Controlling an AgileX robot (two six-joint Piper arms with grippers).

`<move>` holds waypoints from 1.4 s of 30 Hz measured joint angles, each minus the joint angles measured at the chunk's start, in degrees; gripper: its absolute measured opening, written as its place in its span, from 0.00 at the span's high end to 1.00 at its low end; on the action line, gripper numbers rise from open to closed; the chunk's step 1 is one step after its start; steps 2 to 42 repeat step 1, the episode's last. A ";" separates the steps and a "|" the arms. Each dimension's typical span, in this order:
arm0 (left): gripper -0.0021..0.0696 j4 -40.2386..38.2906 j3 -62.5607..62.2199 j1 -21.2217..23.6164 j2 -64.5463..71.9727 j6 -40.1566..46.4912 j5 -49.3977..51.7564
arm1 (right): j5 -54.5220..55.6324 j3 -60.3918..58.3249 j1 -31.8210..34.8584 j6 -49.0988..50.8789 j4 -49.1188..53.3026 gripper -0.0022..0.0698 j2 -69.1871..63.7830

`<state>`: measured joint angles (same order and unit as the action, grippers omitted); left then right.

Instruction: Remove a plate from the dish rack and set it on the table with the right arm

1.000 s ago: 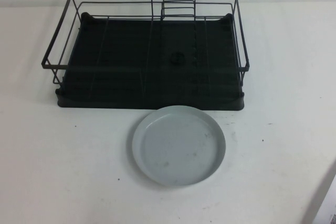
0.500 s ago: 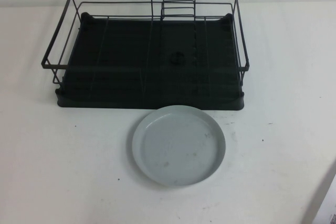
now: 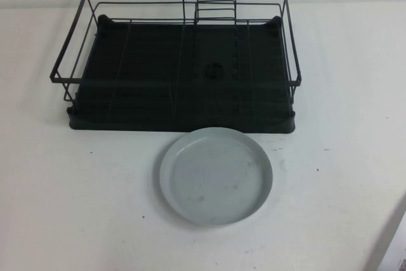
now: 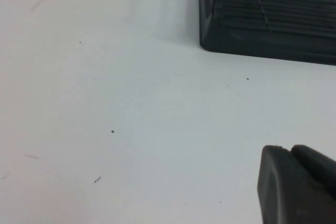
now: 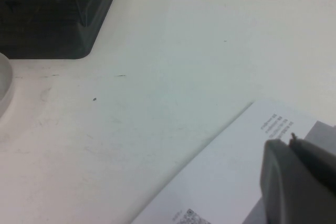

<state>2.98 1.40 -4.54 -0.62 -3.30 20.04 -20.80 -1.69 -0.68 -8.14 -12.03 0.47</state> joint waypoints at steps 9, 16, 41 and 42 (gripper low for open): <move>0.98 0.00 0.00 0.00 0.00 0.00 0.00 | 0.00 0.00 0.00 0.00 0.00 1.00 0.00; 0.98 0.00 0.00 0.00 0.00 0.00 0.00 | 0.00 0.00 0.00 0.00 0.00 1.00 0.00; 0.98 0.00 0.00 0.00 0.00 0.00 0.00 | 0.00 0.00 0.00 0.00 0.00 1.00 0.00; 0.98 0.00 0.00 0.00 0.00 0.00 0.00 | 0.00 0.00 0.00 0.00 0.00 1.00 0.00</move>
